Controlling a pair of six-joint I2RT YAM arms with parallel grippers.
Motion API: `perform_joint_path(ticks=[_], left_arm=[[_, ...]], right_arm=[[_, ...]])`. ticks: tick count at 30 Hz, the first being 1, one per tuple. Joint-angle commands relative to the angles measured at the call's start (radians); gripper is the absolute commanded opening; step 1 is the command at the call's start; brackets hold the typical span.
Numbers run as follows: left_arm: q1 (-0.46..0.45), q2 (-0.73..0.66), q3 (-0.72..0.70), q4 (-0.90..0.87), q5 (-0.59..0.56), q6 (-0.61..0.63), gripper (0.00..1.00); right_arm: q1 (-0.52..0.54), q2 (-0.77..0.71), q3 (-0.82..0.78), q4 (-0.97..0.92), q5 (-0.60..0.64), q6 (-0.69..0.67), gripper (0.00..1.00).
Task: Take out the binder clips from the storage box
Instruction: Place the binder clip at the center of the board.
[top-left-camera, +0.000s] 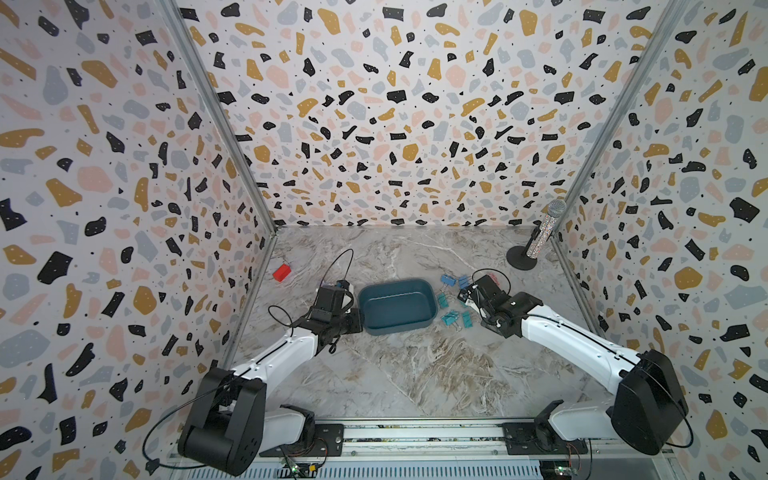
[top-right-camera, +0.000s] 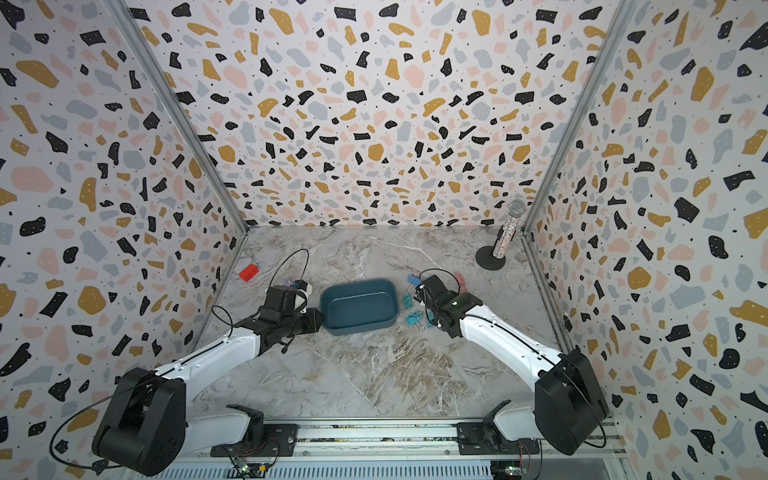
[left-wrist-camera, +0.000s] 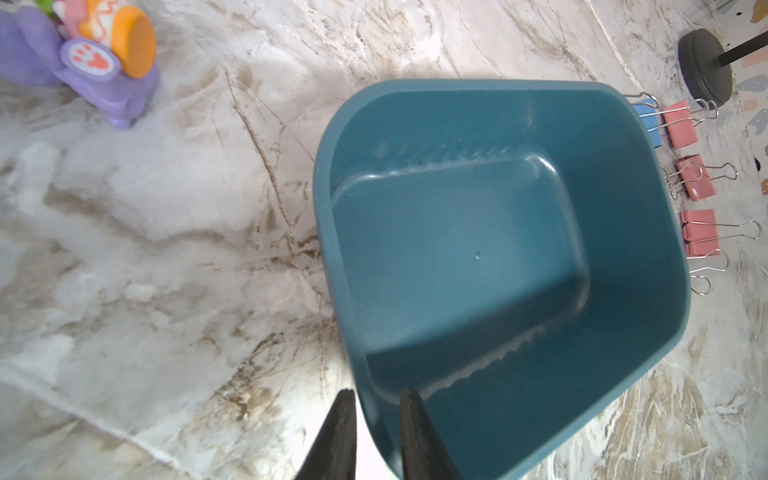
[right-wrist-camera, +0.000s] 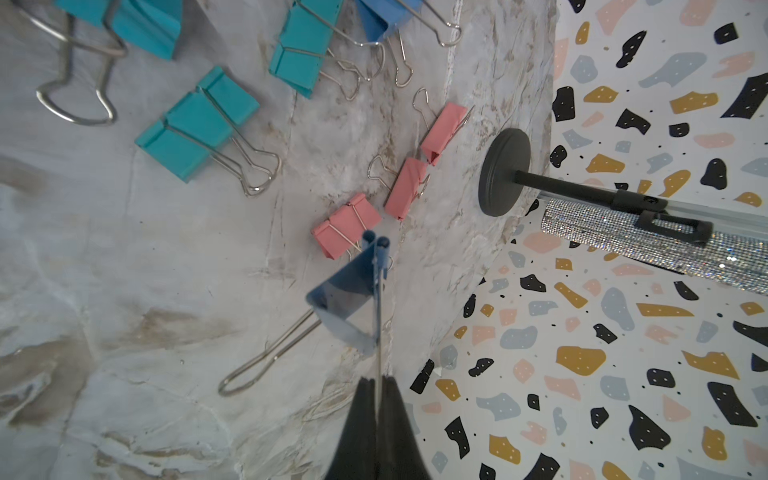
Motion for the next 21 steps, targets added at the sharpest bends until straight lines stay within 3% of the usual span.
perform_joint_path(ticks=[1, 7, 21], left_arm=[[-0.005, -0.019, -0.014, 0.035, 0.009, 0.001, 0.23], [-0.005, -0.016, -0.018, 0.043, 0.015, 0.001, 0.23], [-0.004, -0.002, -0.017, 0.057, 0.024, 0.003, 0.23]], right_arm=[[-0.005, 0.014, -0.002, -0.046, 0.033, 0.015, 0.00], [-0.016, 0.106, -0.002, -0.061, 0.045, 0.045, 0.00], [-0.039, 0.170, -0.025, -0.061, 0.047, 0.089, 0.00]])
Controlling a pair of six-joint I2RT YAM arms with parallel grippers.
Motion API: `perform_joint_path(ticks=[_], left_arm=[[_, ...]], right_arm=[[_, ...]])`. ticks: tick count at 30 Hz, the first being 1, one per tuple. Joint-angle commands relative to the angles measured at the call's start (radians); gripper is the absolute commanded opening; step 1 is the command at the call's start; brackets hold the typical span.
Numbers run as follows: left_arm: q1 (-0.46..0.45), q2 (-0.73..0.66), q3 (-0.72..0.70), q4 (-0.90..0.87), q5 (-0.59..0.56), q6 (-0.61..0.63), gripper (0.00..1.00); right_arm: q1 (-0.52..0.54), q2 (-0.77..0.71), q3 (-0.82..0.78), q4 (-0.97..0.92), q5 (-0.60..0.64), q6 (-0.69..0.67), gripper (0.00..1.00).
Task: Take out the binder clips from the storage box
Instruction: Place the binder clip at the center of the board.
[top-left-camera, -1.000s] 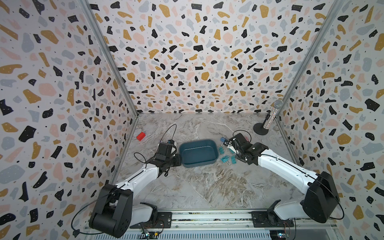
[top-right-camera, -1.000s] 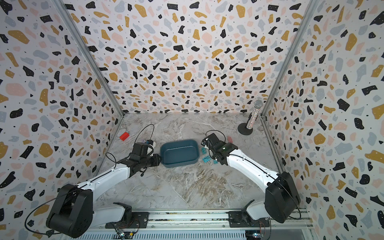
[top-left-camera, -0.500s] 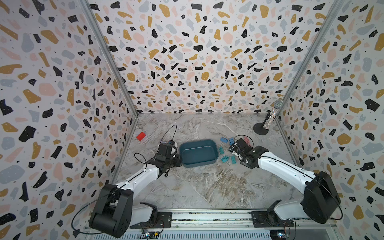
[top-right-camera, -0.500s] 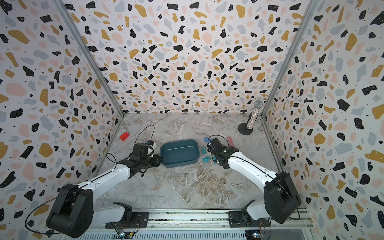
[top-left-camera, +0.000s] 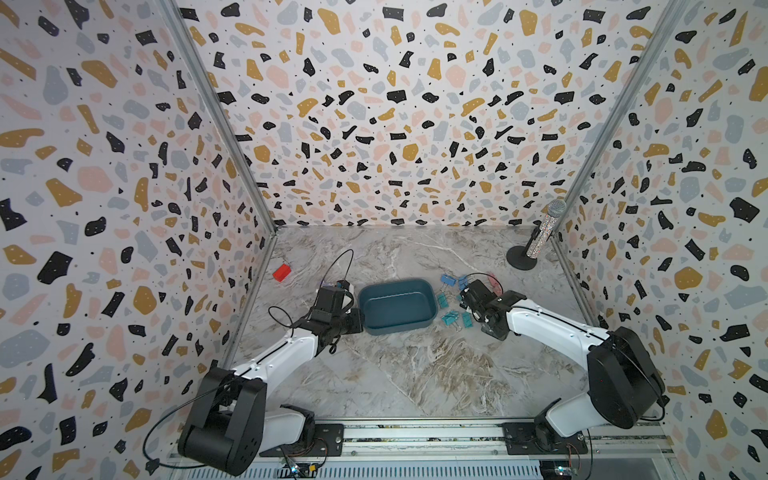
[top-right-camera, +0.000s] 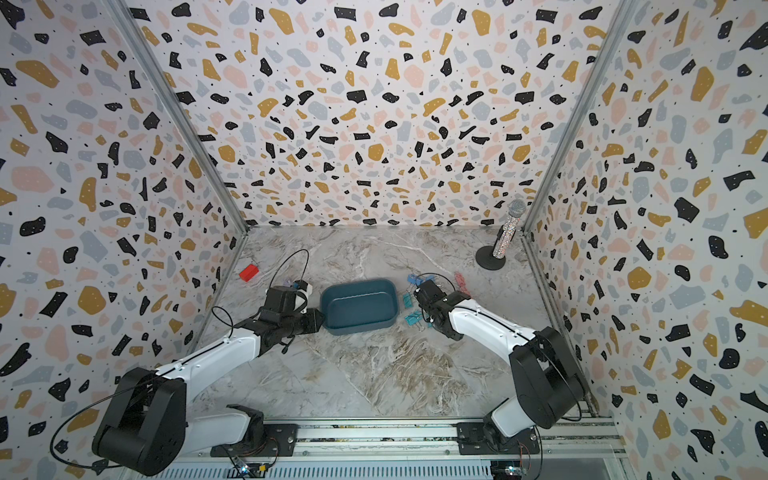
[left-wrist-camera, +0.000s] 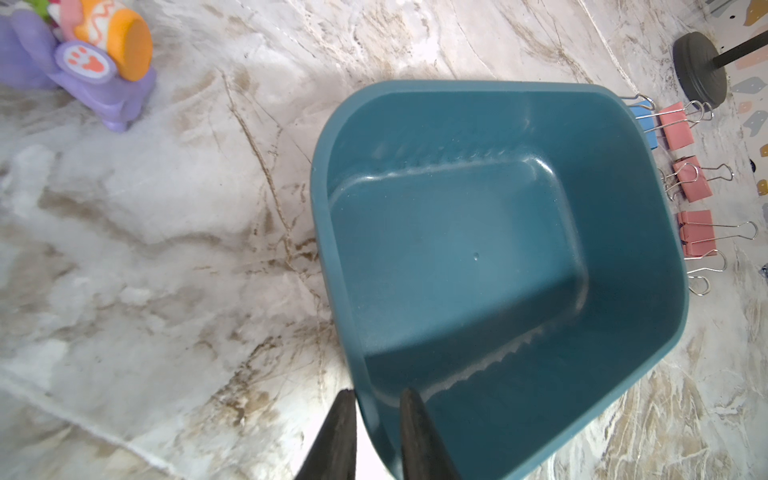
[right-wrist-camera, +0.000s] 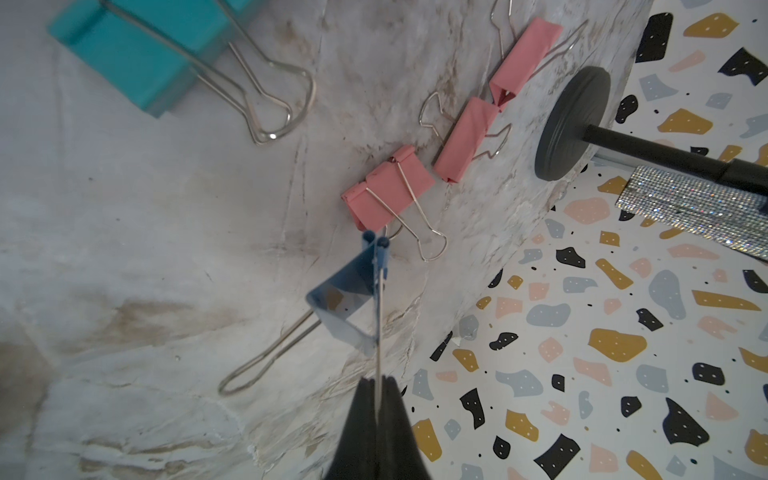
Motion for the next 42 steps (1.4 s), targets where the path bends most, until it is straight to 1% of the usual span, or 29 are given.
perform_joint_path(ticks=[1, 20, 28, 38, 42], left_arm=[[-0.004, -0.002, -0.011, 0.037, 0.022, 0.004, 0.23], [-0.003, -0.008, -0.015, 0.039, 0.022, 0.006, 0.23], [-0.003, -0.010, -0.015, 0.040, 0.022, 0.006, 0.23], [-0.004, -0.013, -0.017, 0.040, 0.020, 0.006, 0.23], [-0.003, -0.012, -0.017, 0.040, 0.019, 0.006, 0.23]], right_arm=[[-0.004, 0.025, -0.010, -0.026, 0.008, 0.030, 0.00], [-0.006, 0.164, -0.002, -0.008, -0.001, 0.061, 0.00], [-0.007, 0.169, -0.003, -0.001, -0.009, 0.062, 0.00], [-0.006, 0.177, -0.004, -0.001, -0.026, 0.062, 0.04], [-0.007, 0.177, -0.004, -0.001, -0.031, 0.061, 0.07]])
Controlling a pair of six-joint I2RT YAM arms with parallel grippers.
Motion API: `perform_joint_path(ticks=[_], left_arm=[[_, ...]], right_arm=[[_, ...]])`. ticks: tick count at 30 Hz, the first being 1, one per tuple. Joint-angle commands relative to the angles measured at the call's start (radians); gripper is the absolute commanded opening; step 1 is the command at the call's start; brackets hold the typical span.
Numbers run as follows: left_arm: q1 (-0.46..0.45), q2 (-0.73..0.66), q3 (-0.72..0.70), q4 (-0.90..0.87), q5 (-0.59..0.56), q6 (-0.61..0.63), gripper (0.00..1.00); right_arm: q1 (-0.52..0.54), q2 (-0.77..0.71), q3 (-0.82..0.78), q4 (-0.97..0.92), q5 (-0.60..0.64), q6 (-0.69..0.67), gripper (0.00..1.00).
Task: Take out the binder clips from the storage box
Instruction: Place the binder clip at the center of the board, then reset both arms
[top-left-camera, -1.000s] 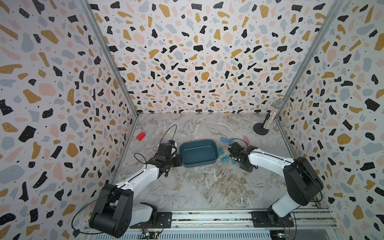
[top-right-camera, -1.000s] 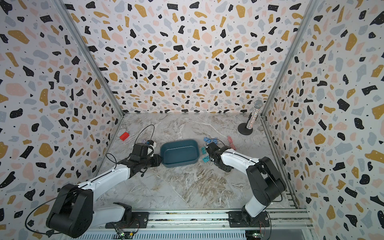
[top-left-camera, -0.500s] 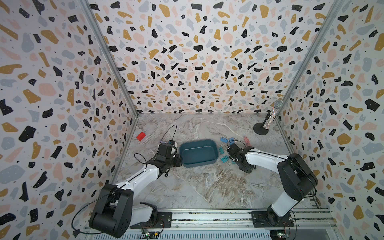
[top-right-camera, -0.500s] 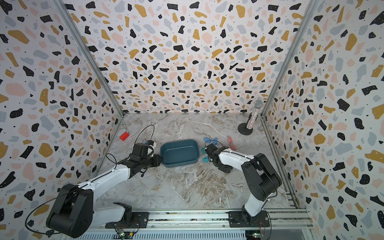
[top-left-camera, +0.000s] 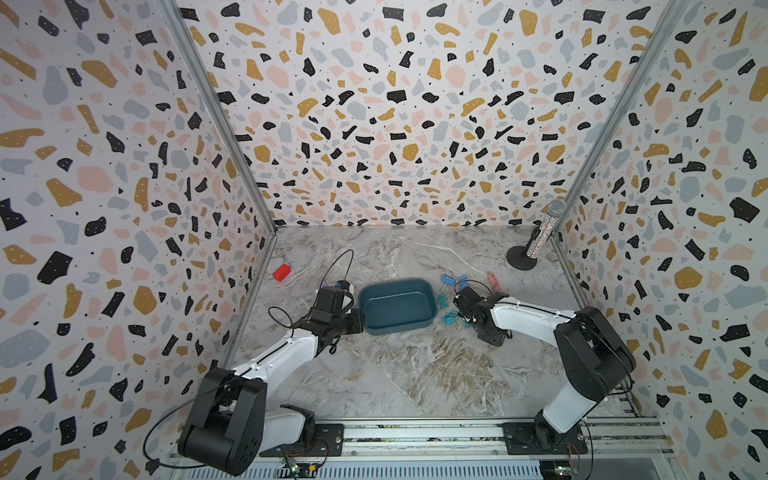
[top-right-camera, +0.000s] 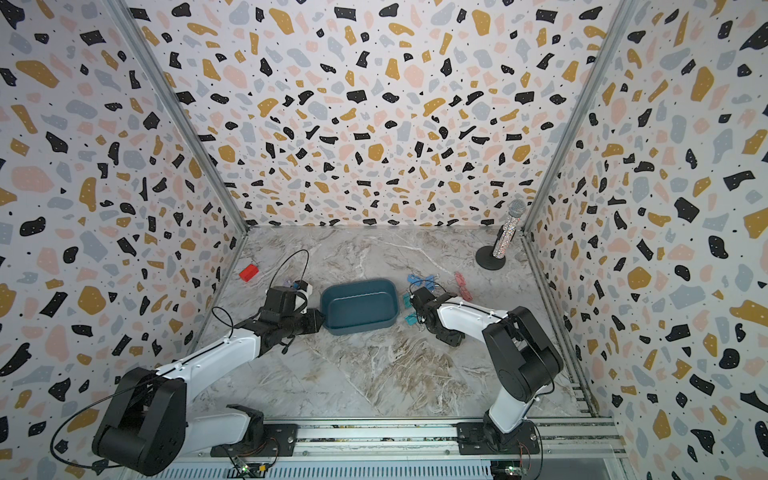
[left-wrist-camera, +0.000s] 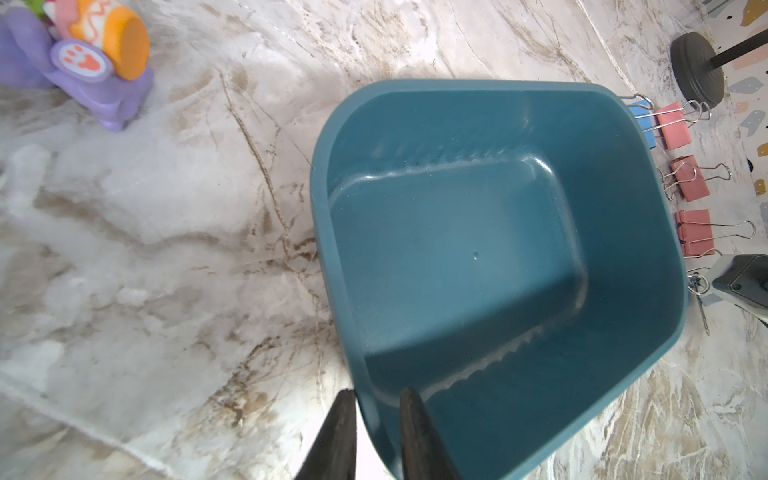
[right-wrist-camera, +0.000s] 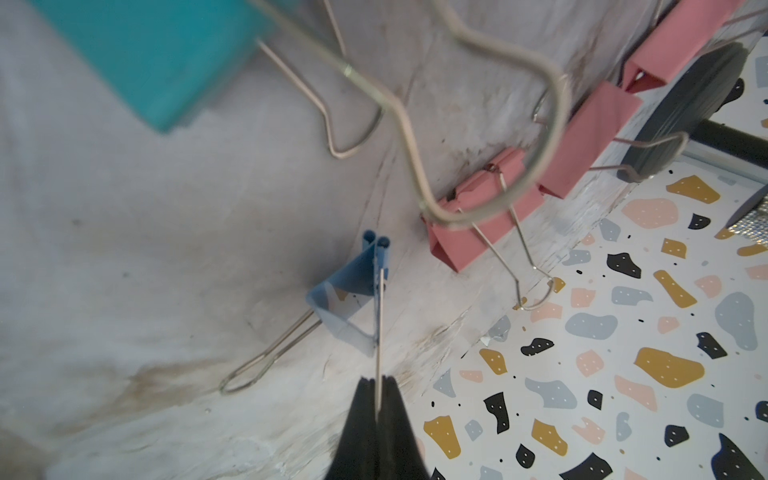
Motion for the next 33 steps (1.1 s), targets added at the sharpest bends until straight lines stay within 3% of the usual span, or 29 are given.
perform_joint_path(ticks=[1, 14, 24, 33], left_arm=[[-0.003, -0.013, -0.012, 0.034, 0.017, 0.006, 0.23], [-0.003, -0.015, -0.014, 0.034, 0.017, 0.007, 0.23], [-0.004, -0.018, -0.014, 0.032, 0.017, 0.005, 0.23], [-0.002, -0.020, -0.011, 0.025, 0.003, 0.003, 0.23]], right_arm=[[-0.004, 0.010, 0.002, -0.010, -0.023, 0.016, 0.08], [-0.004, 0.017, 0.006, -0.015, -0.042, 0.027, 0.14], [-0.004, 0.010, 0.016, -0.017, -0.038, 0.041, 0.29], [-0.003, -0.095, 0.049, -0.032, -0.080, 0.021, 0.35]])
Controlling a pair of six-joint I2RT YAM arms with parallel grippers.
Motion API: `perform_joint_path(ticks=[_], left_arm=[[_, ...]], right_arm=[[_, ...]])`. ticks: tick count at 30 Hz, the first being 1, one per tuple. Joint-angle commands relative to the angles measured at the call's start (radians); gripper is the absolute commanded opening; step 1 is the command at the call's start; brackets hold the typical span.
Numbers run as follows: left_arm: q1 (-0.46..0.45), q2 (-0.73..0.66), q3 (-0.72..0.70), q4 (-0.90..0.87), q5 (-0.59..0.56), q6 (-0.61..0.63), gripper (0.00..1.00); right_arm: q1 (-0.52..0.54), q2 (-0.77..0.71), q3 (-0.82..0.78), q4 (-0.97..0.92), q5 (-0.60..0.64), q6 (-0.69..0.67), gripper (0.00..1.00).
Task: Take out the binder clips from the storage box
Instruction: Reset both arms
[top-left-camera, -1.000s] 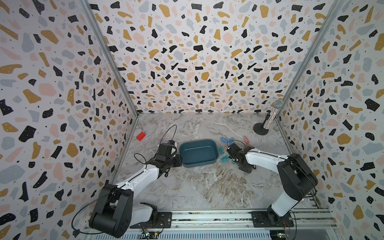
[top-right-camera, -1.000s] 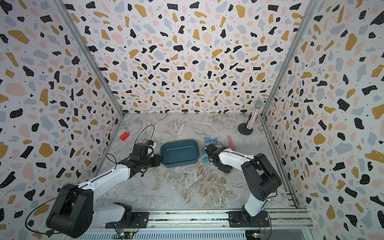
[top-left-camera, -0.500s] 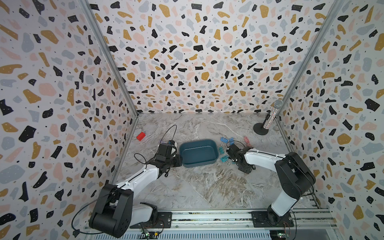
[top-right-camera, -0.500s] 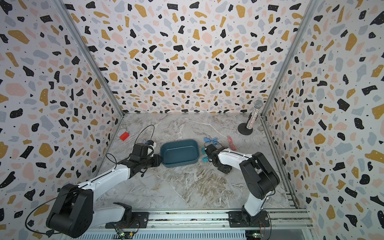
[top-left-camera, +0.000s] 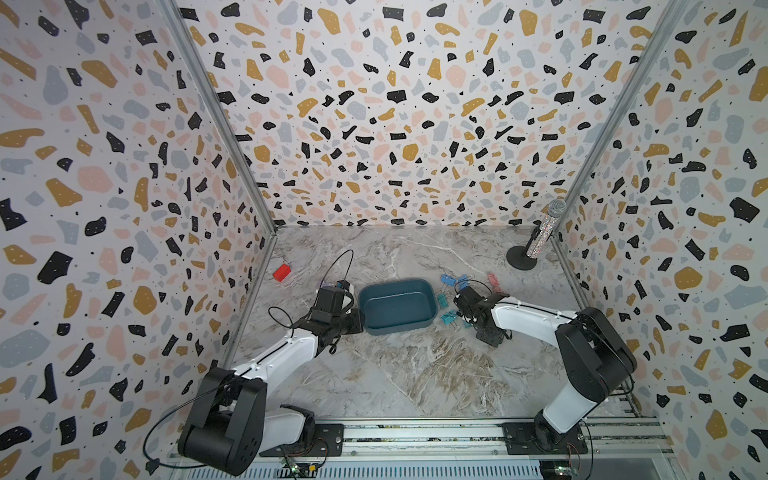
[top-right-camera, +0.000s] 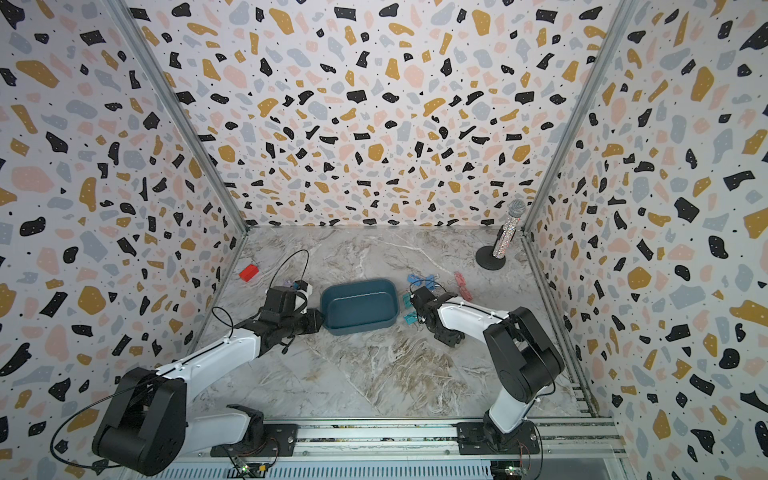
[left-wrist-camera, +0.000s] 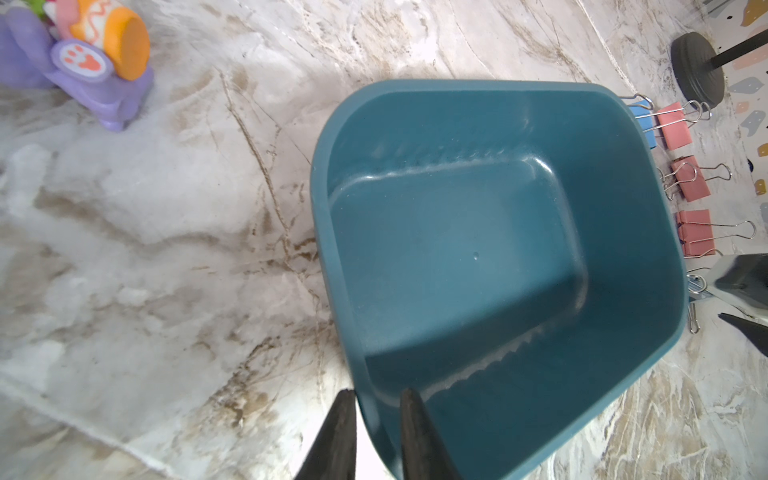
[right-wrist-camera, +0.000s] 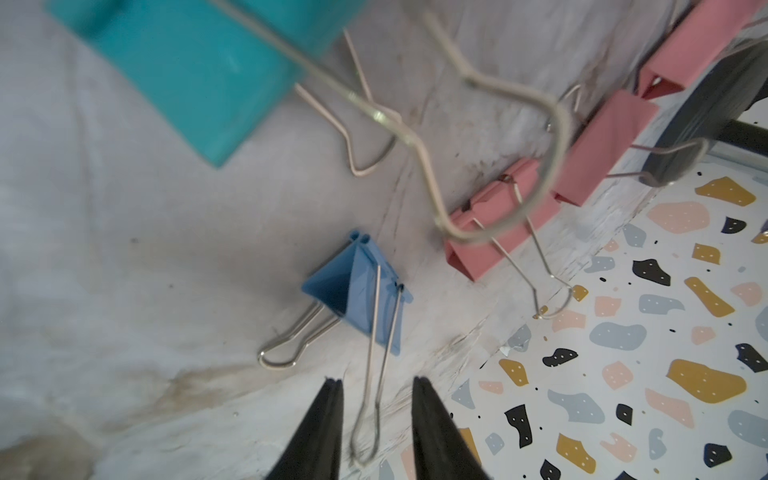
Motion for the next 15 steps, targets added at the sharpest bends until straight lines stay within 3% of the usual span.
perform_joint_path(ticks=[1, 15], left_arm=[[-0.003, -0.021, -0.010, 0.023, 0.002, 0.004, 0.23], [-0.003, -0.049, -0.017, 0.012, -0.021, 0.002, 0.26]], right_arm=[[-0.003, -0.081, 0.056, -0.045, -0.031, -0.005, 0.36], [-0.003, -0.315, 0.222, -0.151, -0.149, -0.010, 0.52]])
